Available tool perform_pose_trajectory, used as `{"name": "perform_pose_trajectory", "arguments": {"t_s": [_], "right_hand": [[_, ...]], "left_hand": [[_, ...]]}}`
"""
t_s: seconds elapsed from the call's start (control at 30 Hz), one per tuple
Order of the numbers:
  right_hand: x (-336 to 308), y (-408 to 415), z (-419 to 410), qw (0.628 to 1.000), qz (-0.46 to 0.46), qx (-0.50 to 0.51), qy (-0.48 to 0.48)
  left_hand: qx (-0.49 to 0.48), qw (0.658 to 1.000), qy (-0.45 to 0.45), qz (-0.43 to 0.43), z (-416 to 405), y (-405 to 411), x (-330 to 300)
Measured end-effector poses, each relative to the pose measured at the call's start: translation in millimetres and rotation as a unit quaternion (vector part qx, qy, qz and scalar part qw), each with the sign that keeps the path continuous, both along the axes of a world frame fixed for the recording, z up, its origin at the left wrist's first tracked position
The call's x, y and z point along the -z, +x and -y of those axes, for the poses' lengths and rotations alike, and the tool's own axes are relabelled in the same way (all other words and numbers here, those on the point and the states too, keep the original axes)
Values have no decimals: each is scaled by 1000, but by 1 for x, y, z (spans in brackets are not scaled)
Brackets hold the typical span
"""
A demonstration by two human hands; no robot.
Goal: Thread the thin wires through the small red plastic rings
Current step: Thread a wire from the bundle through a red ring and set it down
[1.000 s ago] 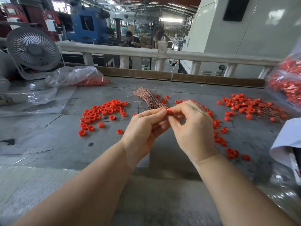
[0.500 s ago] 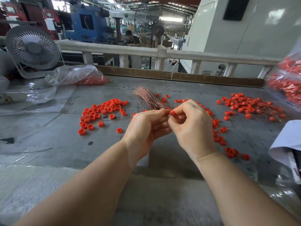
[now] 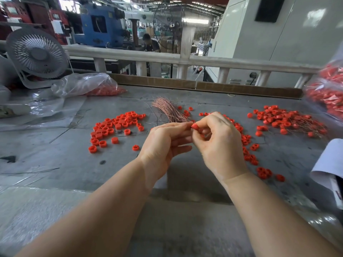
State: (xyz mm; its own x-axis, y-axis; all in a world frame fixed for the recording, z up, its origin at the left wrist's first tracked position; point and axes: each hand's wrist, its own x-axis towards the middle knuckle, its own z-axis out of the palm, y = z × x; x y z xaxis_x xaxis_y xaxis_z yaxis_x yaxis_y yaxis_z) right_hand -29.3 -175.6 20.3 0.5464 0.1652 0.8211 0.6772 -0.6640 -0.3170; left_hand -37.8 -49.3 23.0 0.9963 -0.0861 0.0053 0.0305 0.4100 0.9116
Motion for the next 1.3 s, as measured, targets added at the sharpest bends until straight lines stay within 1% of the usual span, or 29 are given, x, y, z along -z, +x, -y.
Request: {"name": "perform_pose_trajectory", "arguments": {"t_s": [0.17, 0.43, 0.63, 0.87, 0.97, 1.07, 1.2, 1.3], "right_hand": [[0, 1, -1, 1000, 6, 3, 4], [-1, -1, -2, 998, 9, 40, -42], [-2, -4, 0, 998, 13, 32, -57], [-3, -6, -2, 999, 36, 4, -32], [-3, -7, -3, 1000, 29, -2, 7], [-2, -8, -4, 999, 32, -19, 19], [1, -5, -2, 999, 23, -16, 21], [2, -4, -1, 999, 9, -20, 29]], "left_hand": [[-6, 1000, 21, 4, 0, 0, 1], [-23, 998, 57, 20, 2, -1, 1], [-10, 999, 47, 14, -1, 1, 3], [16, 1000, 2, -2, -3, 5, 6], [21, 1000, -8, -4, -5, 5, 7], [18, 1000, -7, 7, -6, 6, 8], [11, 1000, -2, 28, -4, 7, 9], [-2, 999, -19, 36, -2, 7, 9]]}}
